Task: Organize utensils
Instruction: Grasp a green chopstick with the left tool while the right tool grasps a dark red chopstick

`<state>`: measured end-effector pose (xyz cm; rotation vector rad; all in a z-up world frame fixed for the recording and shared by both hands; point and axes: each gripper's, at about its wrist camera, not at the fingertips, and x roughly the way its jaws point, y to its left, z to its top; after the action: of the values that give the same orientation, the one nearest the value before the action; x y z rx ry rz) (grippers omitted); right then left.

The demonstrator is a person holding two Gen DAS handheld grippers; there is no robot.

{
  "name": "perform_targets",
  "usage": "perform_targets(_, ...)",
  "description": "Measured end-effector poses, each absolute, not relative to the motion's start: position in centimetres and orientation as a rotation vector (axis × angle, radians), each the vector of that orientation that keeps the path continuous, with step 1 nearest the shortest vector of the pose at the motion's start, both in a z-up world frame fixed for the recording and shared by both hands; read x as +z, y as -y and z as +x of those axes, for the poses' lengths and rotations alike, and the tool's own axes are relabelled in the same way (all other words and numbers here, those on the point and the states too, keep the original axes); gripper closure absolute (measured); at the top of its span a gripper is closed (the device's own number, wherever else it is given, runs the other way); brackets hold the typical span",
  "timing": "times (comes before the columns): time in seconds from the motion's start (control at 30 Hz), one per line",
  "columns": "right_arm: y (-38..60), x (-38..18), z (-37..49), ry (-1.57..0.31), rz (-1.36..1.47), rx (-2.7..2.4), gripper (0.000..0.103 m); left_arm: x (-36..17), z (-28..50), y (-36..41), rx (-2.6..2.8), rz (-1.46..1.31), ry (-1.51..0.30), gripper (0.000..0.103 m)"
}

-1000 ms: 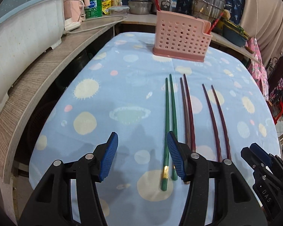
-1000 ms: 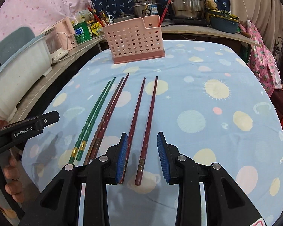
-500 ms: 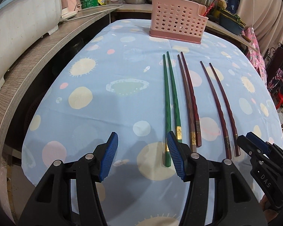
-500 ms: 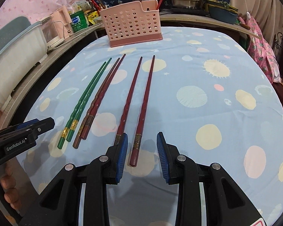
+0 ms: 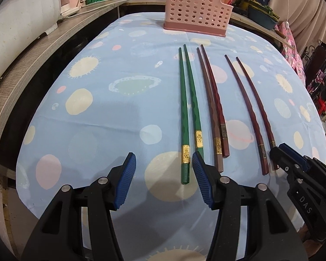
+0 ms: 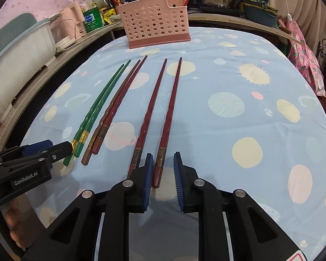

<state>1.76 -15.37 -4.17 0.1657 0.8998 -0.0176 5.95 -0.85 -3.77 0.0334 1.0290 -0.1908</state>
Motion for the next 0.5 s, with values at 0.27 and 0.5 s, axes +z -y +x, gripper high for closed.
perform_targets(0.27,15.35,-4.23,1.72,-0.900,0.165,-0.018,0.085,-4.21,6.07,0.93,-0.185,0.050,-1.022,0.052)
perform_targets(0.5,15.38,-4.19,1.80,-0.897,0.159,-0.018,0.085,-4.15,6.08,0.83,-0.188,0.056,-1.017,0.068)
